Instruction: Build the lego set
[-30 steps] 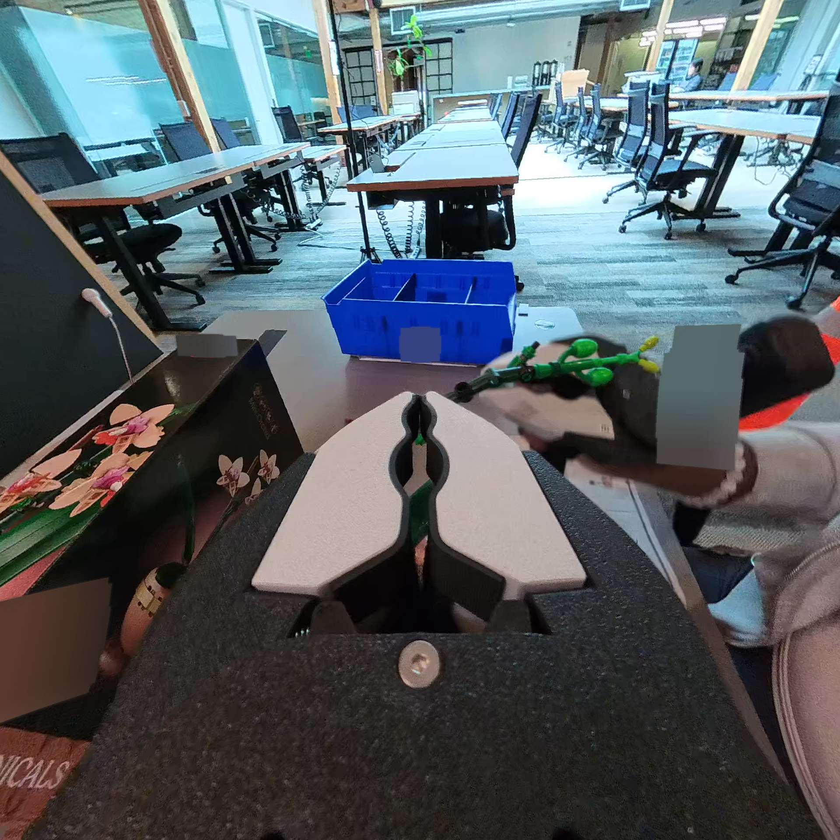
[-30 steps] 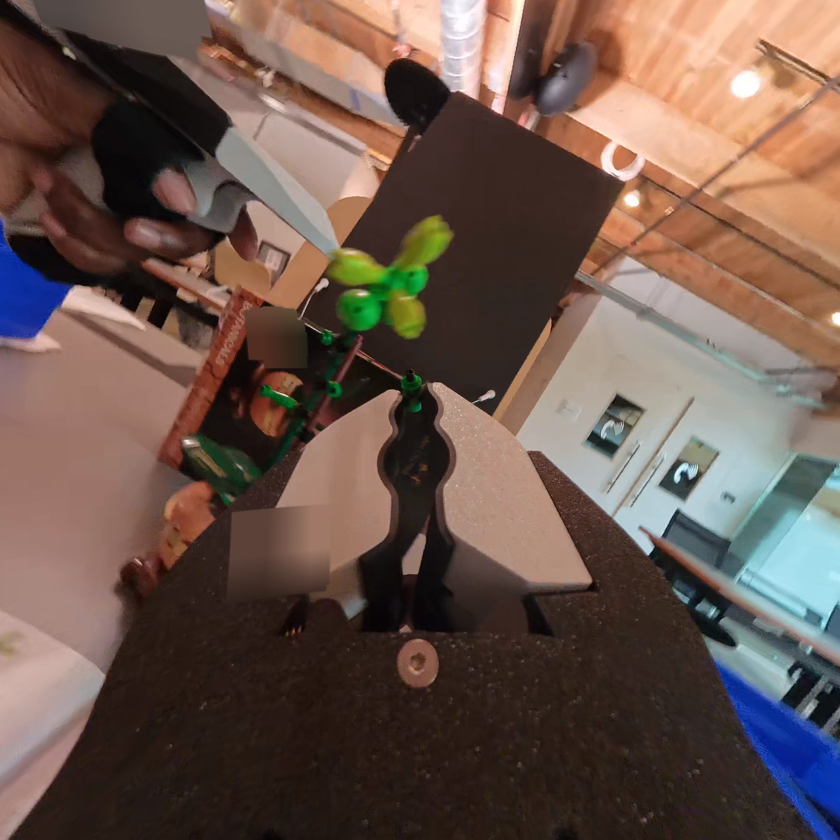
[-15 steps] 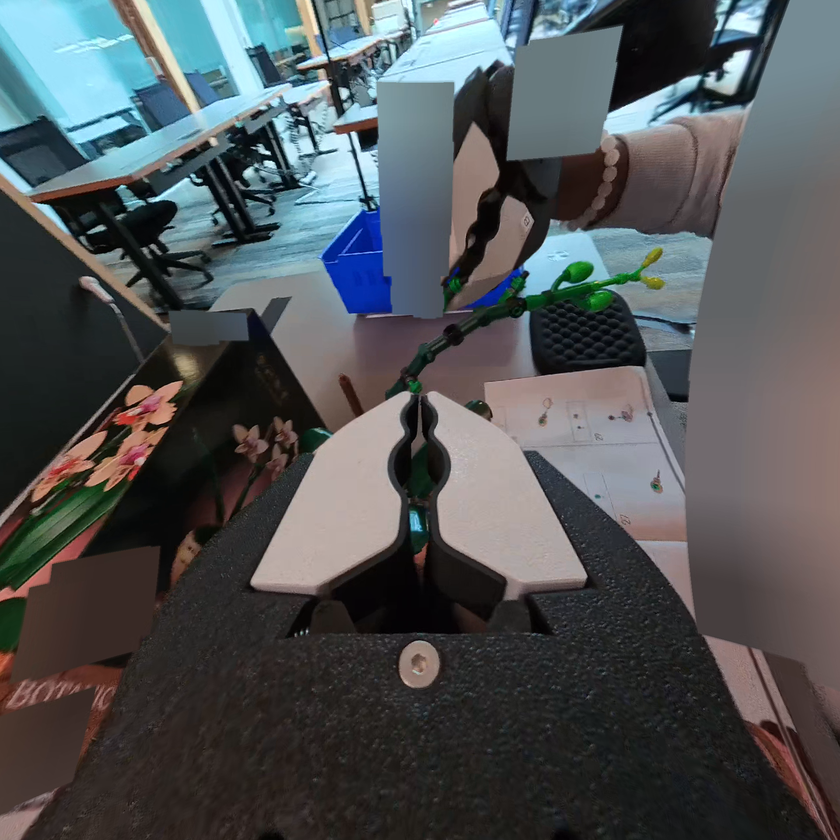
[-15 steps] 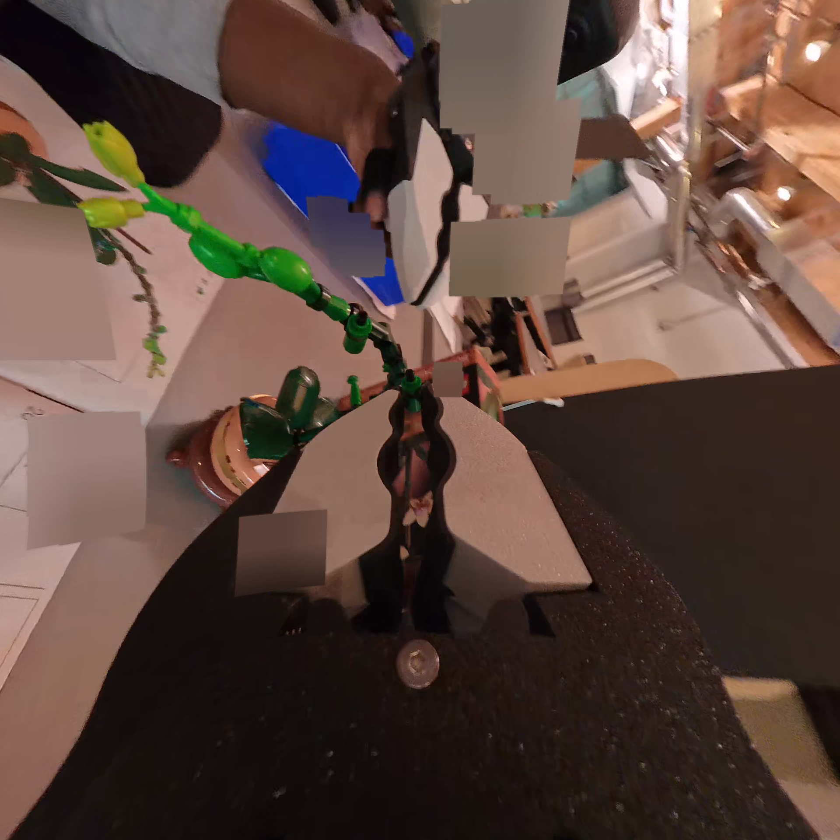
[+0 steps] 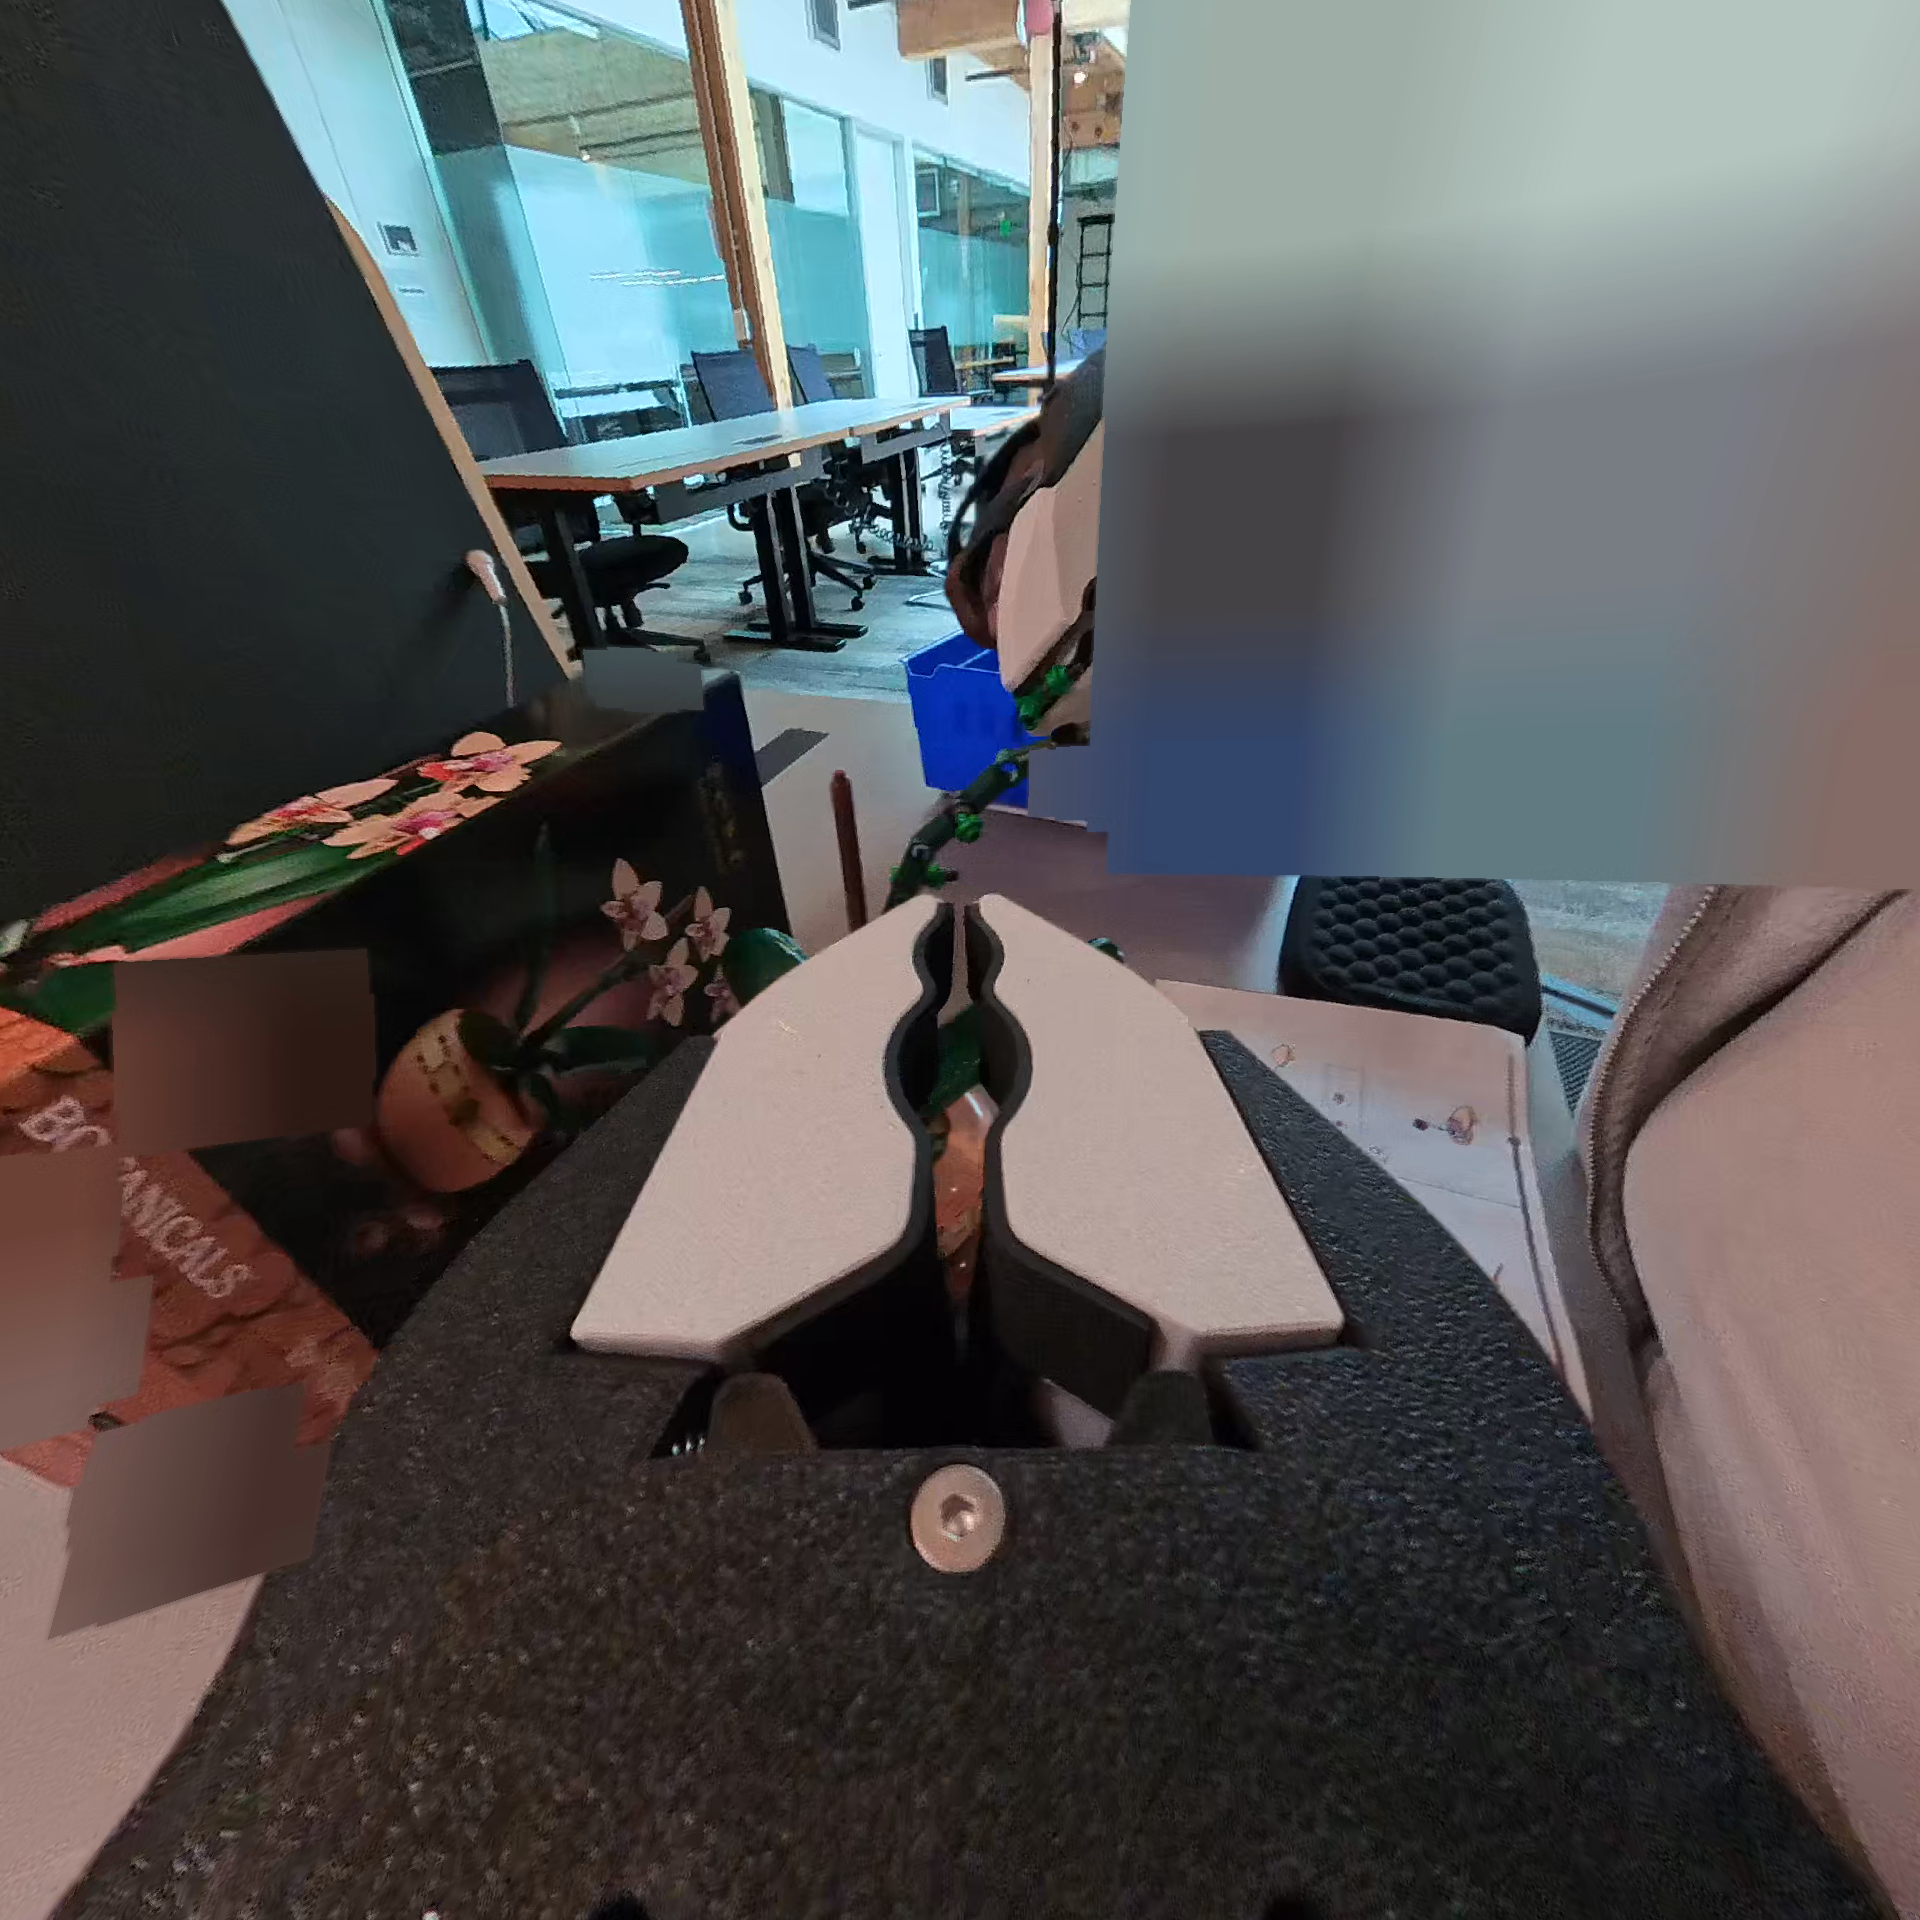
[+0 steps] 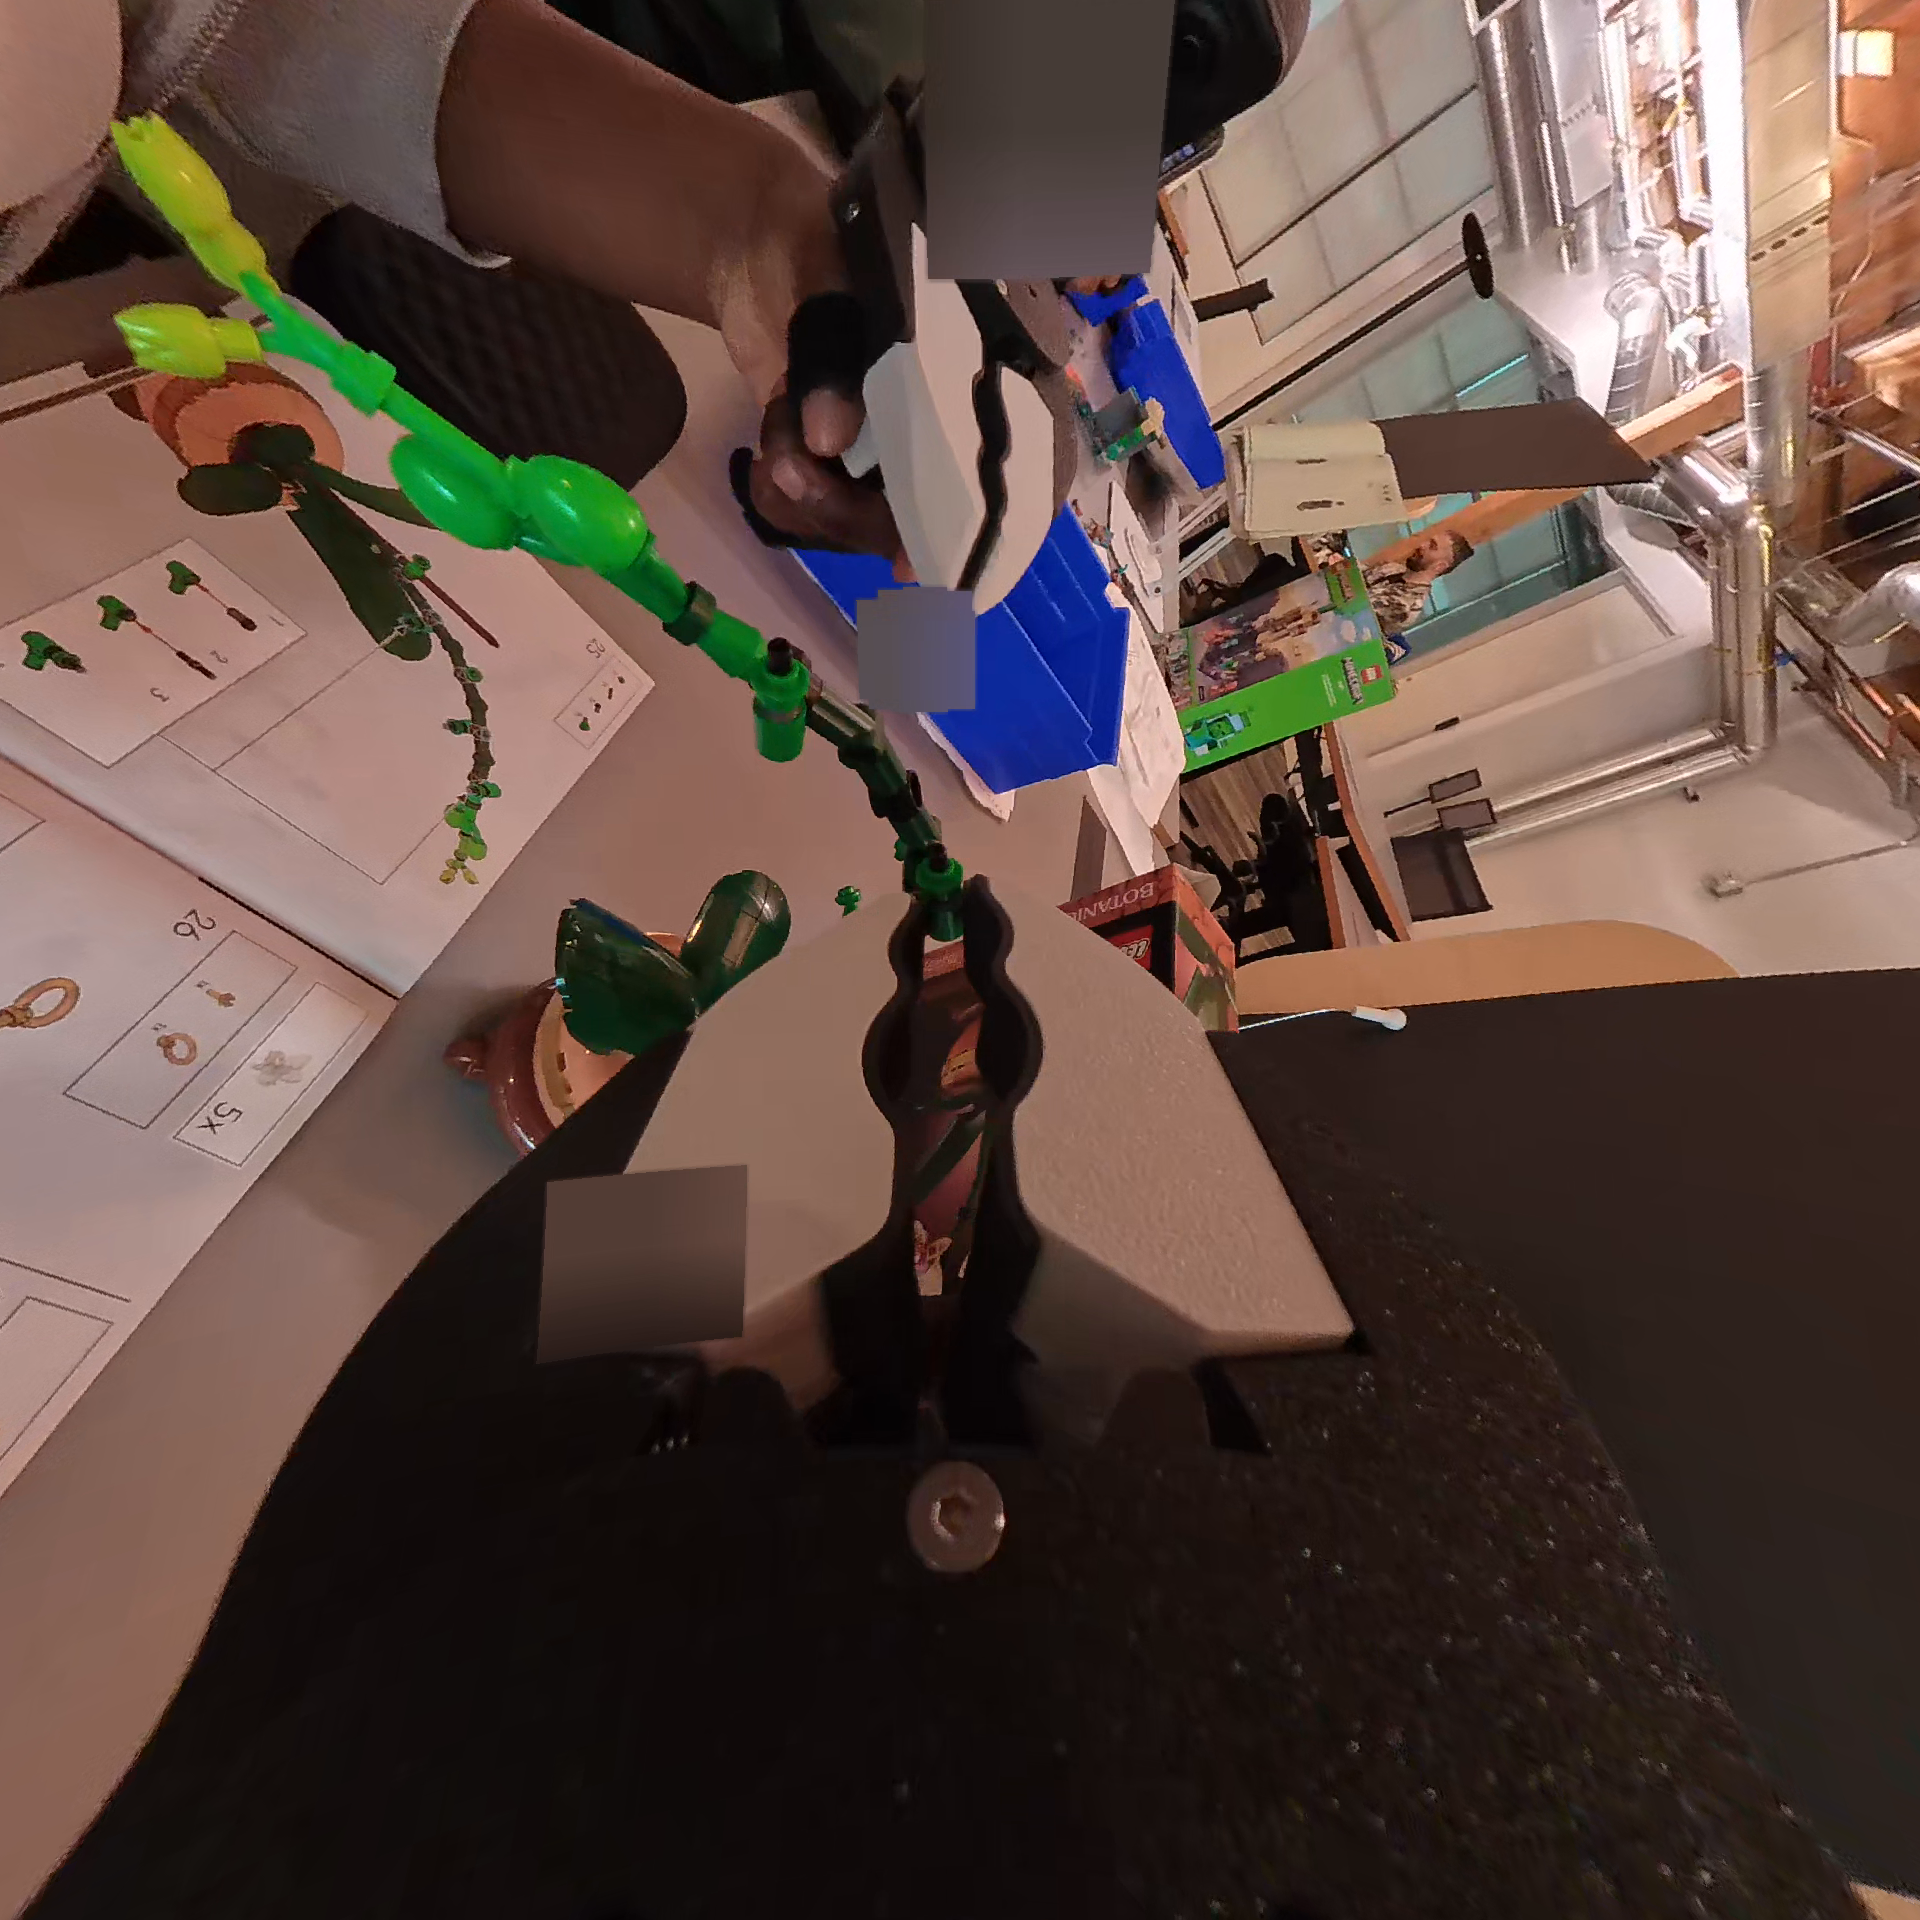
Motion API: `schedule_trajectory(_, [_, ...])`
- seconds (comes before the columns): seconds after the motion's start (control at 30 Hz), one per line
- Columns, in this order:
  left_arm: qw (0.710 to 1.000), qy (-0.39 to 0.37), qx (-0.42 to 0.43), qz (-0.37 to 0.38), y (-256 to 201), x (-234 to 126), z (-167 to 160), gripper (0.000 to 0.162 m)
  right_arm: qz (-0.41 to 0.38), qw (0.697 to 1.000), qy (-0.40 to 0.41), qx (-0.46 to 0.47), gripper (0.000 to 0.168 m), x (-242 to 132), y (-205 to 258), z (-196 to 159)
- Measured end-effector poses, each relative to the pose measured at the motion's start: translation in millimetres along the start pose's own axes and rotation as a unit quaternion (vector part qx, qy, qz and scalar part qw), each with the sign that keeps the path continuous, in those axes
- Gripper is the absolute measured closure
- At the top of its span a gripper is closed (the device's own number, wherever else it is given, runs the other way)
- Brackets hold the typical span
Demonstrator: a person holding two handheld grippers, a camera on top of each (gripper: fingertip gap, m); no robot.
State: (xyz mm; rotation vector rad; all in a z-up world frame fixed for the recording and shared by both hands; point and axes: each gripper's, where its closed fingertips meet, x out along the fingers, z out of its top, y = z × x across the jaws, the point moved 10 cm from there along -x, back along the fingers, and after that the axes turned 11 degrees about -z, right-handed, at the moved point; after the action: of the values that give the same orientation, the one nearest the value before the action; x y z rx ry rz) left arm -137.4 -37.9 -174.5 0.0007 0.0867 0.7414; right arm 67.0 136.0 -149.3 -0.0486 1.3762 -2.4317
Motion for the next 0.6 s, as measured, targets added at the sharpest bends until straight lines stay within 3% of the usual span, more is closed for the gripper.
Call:
schedule_trajectory(0.37, [0.999, -0.022, -0.019, -0.017, -9, 11, -12, 0.160, 0.039, 0.999, 0.011, -0.013, 0.161, -4, -7, 14])
schedule_trajectory(0.6, [0.991, -0.076, -0.105, -0.027, -21, 37, -30, 0.161, 0.251, 0.965, 0.079, -0.001, 0.161, 17, -56, 43])
